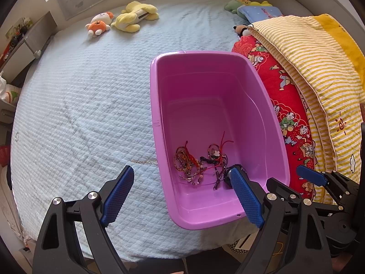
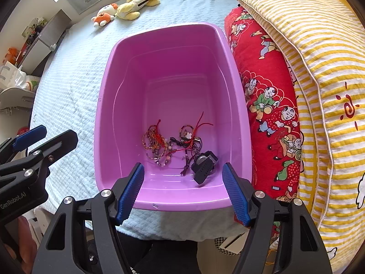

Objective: Organize jewelry

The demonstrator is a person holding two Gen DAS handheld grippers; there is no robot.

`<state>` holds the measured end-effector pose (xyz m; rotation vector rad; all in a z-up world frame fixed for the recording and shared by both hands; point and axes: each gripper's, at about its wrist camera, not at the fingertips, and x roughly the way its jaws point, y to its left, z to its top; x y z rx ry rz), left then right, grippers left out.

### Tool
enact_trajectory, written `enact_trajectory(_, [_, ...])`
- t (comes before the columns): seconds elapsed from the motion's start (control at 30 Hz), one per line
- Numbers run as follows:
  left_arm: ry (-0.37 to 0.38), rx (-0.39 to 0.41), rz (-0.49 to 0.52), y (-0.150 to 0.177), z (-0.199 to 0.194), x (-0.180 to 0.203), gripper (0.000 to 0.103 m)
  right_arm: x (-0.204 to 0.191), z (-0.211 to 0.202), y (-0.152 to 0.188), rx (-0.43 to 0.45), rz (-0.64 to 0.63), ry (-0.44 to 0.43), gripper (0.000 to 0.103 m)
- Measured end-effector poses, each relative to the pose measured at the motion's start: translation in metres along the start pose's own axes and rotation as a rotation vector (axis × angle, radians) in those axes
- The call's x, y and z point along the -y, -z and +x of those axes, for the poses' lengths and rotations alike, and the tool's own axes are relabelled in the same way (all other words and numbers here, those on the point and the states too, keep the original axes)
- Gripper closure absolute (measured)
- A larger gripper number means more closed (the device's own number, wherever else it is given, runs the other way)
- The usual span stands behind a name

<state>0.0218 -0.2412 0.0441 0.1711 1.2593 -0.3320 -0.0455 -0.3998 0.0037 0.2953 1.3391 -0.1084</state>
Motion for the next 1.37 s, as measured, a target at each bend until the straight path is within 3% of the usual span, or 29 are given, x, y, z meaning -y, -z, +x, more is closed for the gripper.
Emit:
enact_trajectory(0.67, [0.011, -0.007, 0.002, 0.0018, 0.0006, -0.0001, 0.018, -0.0014, 0.0007, -0.0002, -0.002, -0.002, -0.002, 0.035])
enact_trajectory(0.9, [0.018, 0.023, 0.001, 0.0023, -0.0044, 0.0002, 0.018, -0.0012, 0.0016, -0.0006, -0.004, -0.003, -0.003, 0.035])
enact_trajectory(1.37, [-0.006, -0.013, -0.002, 0.0013, 0.0025, -0.0003, 0.018, 0.0023, 0.0013, -0.0043, 0.007, -0.007, -0.005, 0.035])
